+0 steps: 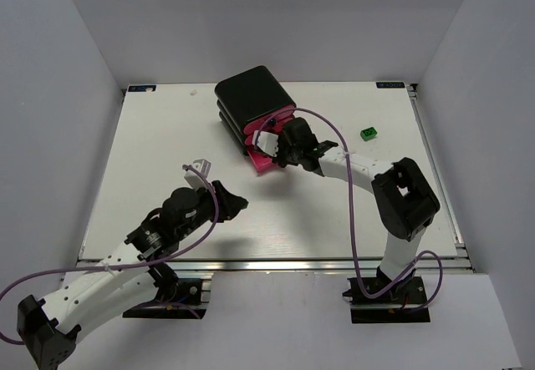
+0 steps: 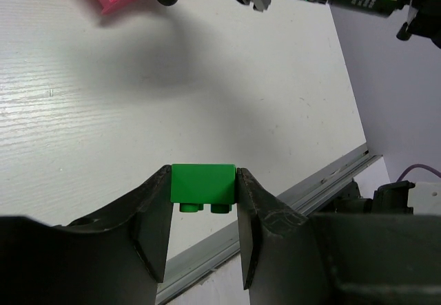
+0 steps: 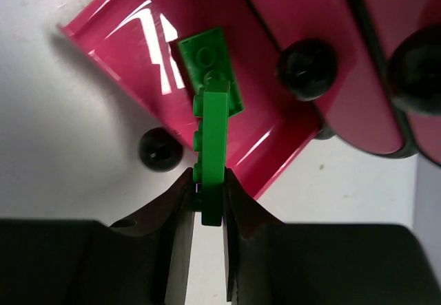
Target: Sort the legos into containers by color
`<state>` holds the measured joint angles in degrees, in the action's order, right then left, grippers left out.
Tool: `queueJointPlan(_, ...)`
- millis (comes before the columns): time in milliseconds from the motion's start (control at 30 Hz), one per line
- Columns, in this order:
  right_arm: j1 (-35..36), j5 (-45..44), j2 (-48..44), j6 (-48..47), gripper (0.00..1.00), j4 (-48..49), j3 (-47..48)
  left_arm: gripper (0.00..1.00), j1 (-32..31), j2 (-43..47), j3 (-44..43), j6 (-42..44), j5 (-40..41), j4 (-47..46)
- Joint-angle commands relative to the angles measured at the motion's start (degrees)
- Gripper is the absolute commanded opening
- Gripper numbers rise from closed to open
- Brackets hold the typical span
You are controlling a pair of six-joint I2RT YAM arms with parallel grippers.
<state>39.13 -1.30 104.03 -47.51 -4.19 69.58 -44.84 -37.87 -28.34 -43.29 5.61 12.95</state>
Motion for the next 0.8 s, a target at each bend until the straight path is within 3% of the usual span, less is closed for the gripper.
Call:
queueJointPlan(0, 0.6, -3.2, 0.6, -3.6, 0.0, 3.6, 4.0, 0.0, 0.2, 1.4, 0.4, 0.7, 0.6, 1.7)
queueJointPlan(167, 0.9, -4.6, 2.8, -6.5, 0.02, 3.5, 5.7, 0.0, 0.2, 1.8, 1.5, 0.5, 0.5, 0.2)
queueJointPlan(300, 0.8, -5.8, 6.2, -6.5, 0.38, 1.5, 8.9, 0.0, 0.2, -0.4, 2.0, 0.3, -0.6, -2.2)
queueJointPlan(367, 0.8, -5.9, 6.9, -6.1, 0.44, 1.0, 9.4, 0.0, 0.2, -1.8, 1.9, 0.3, -0.9, -3.9)
queueJointPlan(400, 0.6, -5.7, 6.8, -5.9, 0.53, 1.1, 9.3, 0.0, 0.2, -3.1, 1.7, 0.4, -1.3, -4.6)
queueJointPlan(467, 0.5, -6.1, 6.6, -5.1, 0.58, 1.2, 9.2, 0.0, 0.2, -4.4, 1.5, 0.4, -1.5, -6.6)
queueJointPlan(667, -0.6, -4.7, 0.7, -0.4, 0.54, -0.6, 7.2, 0.01, 0.2, -11.3, -0.5, 1.6, -2.0, -12.5)
queueJointPlan(767, -2.1, -3.4, -7.6, 9.0, 0.29, -0.6, 5.0, 0.02, 0.2, -16.4, -2.8, 3.2, -1.8, -16.3)
